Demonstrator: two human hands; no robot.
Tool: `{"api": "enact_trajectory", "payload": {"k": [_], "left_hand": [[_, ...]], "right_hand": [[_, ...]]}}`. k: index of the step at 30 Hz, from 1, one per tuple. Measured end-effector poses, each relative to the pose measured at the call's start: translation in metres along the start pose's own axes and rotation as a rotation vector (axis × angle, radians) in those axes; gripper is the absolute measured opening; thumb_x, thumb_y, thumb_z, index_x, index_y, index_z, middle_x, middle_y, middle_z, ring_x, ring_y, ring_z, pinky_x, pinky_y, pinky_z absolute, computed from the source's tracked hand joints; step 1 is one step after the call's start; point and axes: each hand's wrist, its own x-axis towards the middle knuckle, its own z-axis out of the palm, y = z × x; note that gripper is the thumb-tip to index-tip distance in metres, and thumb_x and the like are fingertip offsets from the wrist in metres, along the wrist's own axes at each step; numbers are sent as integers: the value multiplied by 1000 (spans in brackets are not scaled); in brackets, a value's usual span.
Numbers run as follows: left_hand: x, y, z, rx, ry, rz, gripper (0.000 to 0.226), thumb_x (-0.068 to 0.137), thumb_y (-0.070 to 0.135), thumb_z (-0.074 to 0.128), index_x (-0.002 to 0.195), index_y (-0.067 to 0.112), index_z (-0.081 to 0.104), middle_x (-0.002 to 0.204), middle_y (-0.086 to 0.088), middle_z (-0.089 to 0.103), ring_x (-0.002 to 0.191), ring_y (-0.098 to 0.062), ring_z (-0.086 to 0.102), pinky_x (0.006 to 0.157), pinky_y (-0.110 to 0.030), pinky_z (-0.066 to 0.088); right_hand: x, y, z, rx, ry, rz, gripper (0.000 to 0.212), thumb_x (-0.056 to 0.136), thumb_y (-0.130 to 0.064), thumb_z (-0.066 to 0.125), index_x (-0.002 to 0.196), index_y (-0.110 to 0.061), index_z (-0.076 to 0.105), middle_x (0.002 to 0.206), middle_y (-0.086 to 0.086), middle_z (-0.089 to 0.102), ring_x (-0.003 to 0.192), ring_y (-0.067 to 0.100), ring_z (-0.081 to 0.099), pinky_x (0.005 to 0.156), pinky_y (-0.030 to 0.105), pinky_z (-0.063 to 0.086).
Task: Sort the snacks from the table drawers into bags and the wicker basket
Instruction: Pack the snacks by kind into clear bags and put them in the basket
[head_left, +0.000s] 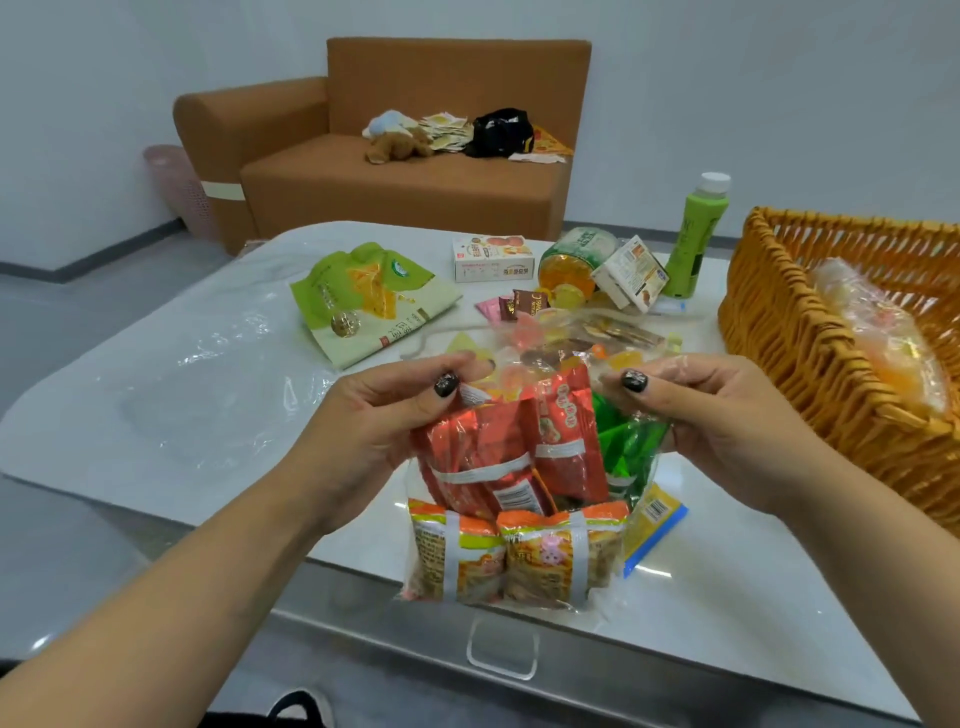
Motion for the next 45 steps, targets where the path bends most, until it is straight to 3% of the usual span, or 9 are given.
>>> {"api": "enact_trajectory", "payload": {"k": [3,10,14,22,26,31,38,42,45], "left_hand": [[-2,3,3,28,5,0,37,60,33,81,96,27,80,107,-4,75,95,-14,71,70,-29,58],[-3,8,7,87,9,-27,38,74,7,57,96,28,79,104,-6,75,90,-15,73,66,-28,59],[-2,8,9,45,-6,-37,38,73,1,55,88,25,81,97,-8,76,82,-13,73,63,-25,58],[5,3,2,23,-8,-76,20,54,-3,63,52,17,68,98,-18,74,94,-34,71,69,-36,57],[7,0,-3,17,13,-100,7,45,10,63,48,17,60,100,-22,73,92,-41,63,74,-36,44],[9,-4,-2,-24,8,-124,18,49,-4,52,46,14,56,99,-25,72,93,-42,65,84,-43,43],[12,-16,6,-126,149,-211,22,64,11,34,47,8,48,102,-35,68,88,-45,67,84,-44,50],[12,-16,9,-3,164,-224,43,82,33,55,43,14,52,99,-27,72,82,-35,70,69,-33,54],[12,-17,8,171,141,-173,40,63,22,82,53,16,44,93,-19,74,86,-34,73,58,-27,49]], "right_hand": [[-8,-7,-6,-33,-73,-25,54,49,-50,88,91,-18,79,95,14,74,89,26,72,64,32,60],[-19,-15,-6,-11,-73,-55,28,68,-17,67,87,-32,79,86,10,76,83,18,73,59,21,55],[-21,-11,-6,-132,-47,-82,50,85,5,54,92,-40,76,88,8,75,84,14,69,62,21,50],[-17,-5,3,155,40,-18,27,67,2,53,62,-10,76,74,9,74,75,18,72,61,25,59],[-14,-1,0,201,27,-5,31,67,6,47,55,-8,72,72,16,71,72,25,70,60,27,59],[-10,2,-8,98,-14,-74,35,69,11,47,55,-9,73,75,21,68,80,37,64,66,31,58],[-14,15,-5,-540,-25,-499,28,77,-11,49,74,-16,76,79,-3,72,82,14,67,70,26,55],[-16,27,-8,-682,-34,-586,31,75,-22,50,81,-8,76,93,1,73,91,7,67,74,23,56],[-19,24,-13,-638,-109,-505,40,73,-41,57,86,-8,75,100,2,72,99,11,66,81,22,52]]}}
